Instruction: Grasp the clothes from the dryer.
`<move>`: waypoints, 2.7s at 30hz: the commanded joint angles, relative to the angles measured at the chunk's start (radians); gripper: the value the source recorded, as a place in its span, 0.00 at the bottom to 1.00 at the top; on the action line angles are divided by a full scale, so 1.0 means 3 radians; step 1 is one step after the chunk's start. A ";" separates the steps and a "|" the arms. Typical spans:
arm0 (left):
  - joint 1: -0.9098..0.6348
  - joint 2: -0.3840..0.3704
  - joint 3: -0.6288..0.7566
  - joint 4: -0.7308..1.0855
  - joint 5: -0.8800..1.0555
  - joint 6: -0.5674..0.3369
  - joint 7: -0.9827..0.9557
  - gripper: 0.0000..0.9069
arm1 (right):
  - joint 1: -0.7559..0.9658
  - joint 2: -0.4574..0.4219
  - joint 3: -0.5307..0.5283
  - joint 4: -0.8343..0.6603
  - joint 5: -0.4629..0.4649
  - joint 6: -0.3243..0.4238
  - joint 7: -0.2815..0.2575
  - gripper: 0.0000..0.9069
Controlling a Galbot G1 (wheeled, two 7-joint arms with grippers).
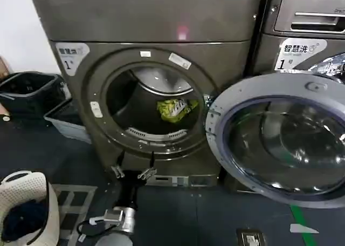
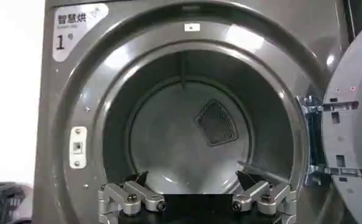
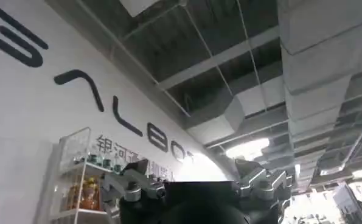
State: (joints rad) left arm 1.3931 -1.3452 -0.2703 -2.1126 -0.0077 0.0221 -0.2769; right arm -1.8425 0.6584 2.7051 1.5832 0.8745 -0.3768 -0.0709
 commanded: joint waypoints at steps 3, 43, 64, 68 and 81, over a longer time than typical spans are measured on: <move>-0.0002 -0.0007 -0.0003 0.0013 0.0001 -0.0003 0.0000 1.00 | 0.0003 -0.0002 0.0000 0.0000 -0.0002 0.0001 -0.0001 1.00; -0.0017 0.0004 0.0004 0.0024 0.0000 -0.0001 0.0009 1.00 | -0.0036 0.0015 0.0009 0.0010 -0.0005 0.0068 0.0012 1.00; -0.1784 -0.0181 -0.0023 0.1762 -0.0296 -0.0001 0.0196 1.00 | -0.0269 -0.0012 0.0227 -0.0087 -0.0321 0.0142 -0.0005 1.00; -0.2314 -0.0269 -0.0036 0.2384 -0.0316 -0.0106 0.0274 1.00 | -0.0286 -0.0026 0.0252 -0.0107 -0.0322 0.0143 -0.0025 1.00; -0.3554 -0.0497 0.0022 0.4017 -0.0203 -0.0088 0.1174 1.00 | -0.0275 -0.0021 0.0257 -0.0119 -0.0310 0.0143 -0.0028 1.00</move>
State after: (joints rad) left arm 0.6053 -1.4685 -0.2777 -1.2679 -0.0940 -0.0136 -0.1208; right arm -1.9236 0.6506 2.7799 1.5479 0.7841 -0.3354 -0.0788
